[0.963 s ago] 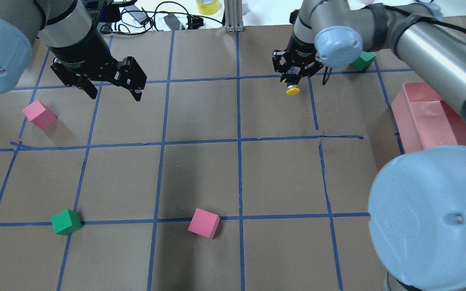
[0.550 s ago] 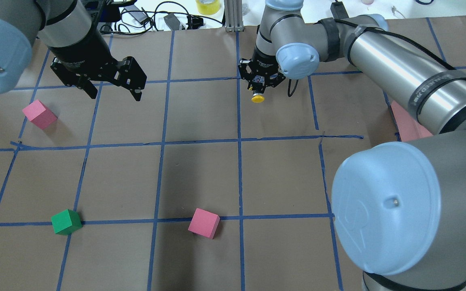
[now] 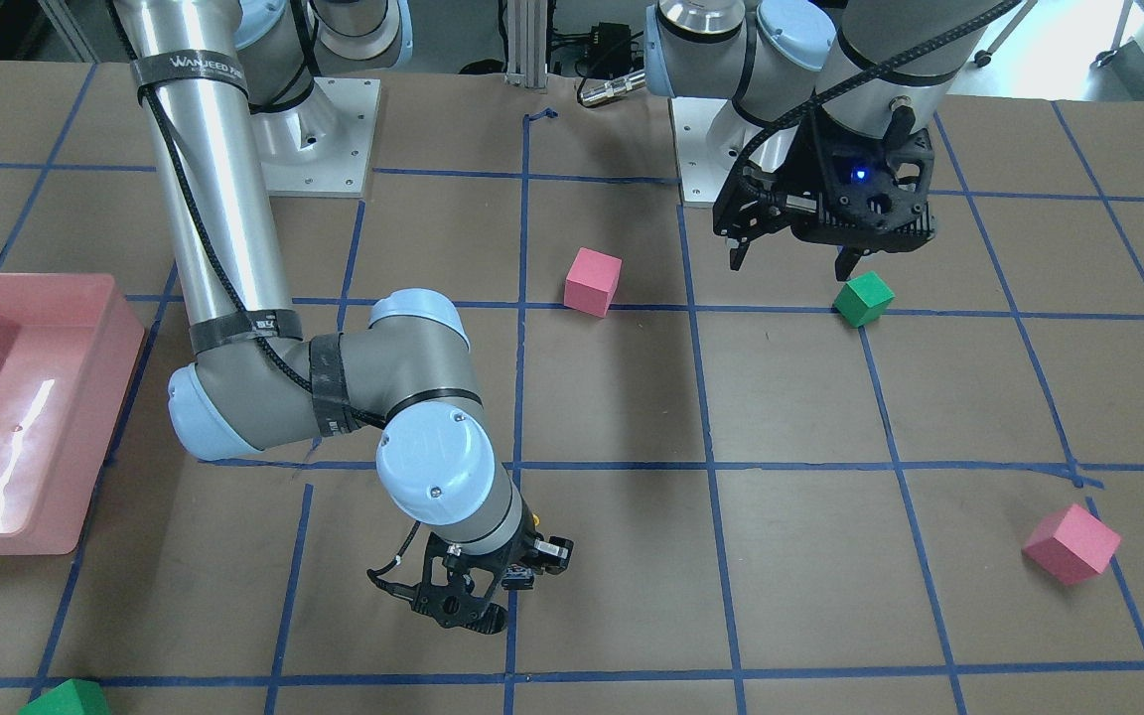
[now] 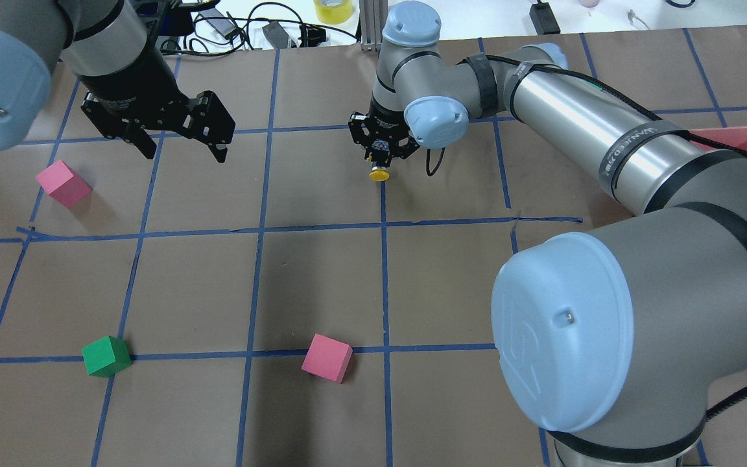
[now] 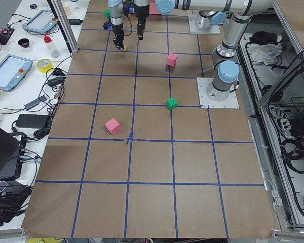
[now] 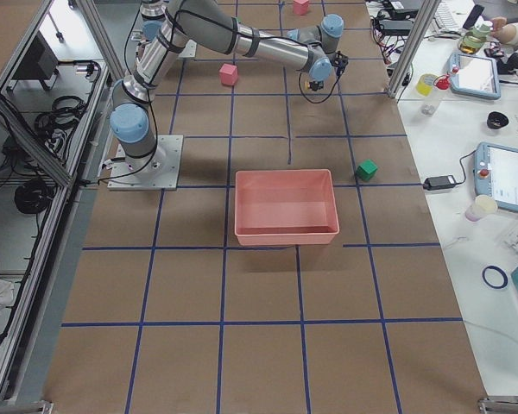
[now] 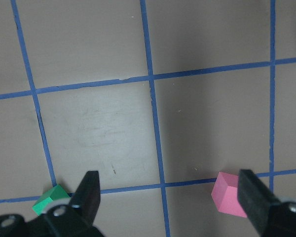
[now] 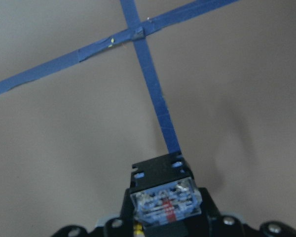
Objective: Align button upright
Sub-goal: 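Lift the button out of the bin and carry it toward the table center, then lower the button onto the table and open the right gripper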
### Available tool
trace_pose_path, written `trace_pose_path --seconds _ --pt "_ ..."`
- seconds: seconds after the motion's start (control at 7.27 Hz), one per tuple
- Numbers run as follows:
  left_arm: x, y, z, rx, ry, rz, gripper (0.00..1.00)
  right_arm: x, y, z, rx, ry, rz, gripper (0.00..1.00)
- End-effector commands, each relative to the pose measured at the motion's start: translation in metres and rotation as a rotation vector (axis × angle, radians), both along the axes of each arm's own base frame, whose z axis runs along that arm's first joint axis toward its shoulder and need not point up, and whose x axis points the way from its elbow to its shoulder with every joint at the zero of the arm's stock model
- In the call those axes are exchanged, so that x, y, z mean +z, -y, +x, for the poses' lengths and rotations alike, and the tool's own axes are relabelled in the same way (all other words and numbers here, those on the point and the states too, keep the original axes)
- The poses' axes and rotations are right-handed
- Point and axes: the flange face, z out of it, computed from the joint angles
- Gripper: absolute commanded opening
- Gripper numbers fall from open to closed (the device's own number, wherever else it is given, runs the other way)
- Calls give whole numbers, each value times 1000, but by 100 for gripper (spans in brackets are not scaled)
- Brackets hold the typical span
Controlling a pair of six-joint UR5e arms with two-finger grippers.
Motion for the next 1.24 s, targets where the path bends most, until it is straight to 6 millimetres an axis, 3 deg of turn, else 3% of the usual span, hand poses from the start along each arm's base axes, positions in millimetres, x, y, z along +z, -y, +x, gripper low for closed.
trace_pose_path --seconds 0.0,0.14,0.41,0.55,0.83,1.1 --pt "0 0 0 -1 0 0 100 -8 -7 17 -5 0 5 0" --pt "0 0 0 -1 0 0 100 -10 -8 16 -6 0 5 4" --pt "0 0 0 -1 0 0 100 -16 -12 16 -26 -6 22 53" --pt "0 0 1 2 0 0 100 -17 -15 14 -27 -8 28 94" --pt "-1 1 2 4 0 2 100 -15 -23 24 -13 -7 29 100" --pt "-5 0 1 2 0 11 100 41 -34 27 -4 33 -18 100"
